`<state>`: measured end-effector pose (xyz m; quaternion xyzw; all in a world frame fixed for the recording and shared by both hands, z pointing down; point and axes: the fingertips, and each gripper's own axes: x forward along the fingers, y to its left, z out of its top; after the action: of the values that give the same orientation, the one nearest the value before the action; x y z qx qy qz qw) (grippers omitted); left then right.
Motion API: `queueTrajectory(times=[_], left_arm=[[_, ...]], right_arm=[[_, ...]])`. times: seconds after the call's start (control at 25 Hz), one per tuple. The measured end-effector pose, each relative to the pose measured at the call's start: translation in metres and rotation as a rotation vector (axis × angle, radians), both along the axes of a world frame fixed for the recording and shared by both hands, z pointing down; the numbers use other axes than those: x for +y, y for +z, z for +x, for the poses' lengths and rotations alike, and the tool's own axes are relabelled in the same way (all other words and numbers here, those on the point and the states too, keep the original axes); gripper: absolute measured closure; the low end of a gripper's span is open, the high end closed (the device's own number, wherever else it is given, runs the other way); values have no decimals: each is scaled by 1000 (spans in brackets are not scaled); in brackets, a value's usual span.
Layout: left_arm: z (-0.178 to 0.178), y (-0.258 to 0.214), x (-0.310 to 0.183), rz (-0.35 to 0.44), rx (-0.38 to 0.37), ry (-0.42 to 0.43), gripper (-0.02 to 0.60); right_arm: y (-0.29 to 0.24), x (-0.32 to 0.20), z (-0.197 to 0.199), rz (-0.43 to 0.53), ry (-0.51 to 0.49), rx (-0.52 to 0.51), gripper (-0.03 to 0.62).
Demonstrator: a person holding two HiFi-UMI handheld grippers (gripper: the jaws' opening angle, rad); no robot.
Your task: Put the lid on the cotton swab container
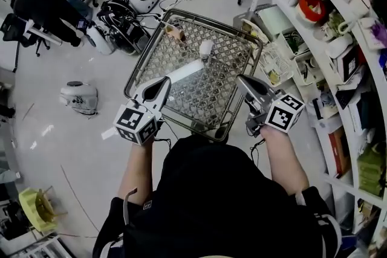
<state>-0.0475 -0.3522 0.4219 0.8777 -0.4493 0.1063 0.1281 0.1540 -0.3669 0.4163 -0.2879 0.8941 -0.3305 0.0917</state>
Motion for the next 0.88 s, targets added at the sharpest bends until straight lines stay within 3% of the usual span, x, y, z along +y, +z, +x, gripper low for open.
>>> queueTrajectory(times=[0.52,0.68,0.88], left_arm=[[-21,50,-44,-69,58,79,577],[-24,67,-55,-112,76,69,577],[-15,86,-69,-162,45,73,577]], right_arm=[[10,-38,-63,-52,33,104,583],[20,-45,-62,-85,47,120,583],[38,-59,-47,-121,64,103,583]])
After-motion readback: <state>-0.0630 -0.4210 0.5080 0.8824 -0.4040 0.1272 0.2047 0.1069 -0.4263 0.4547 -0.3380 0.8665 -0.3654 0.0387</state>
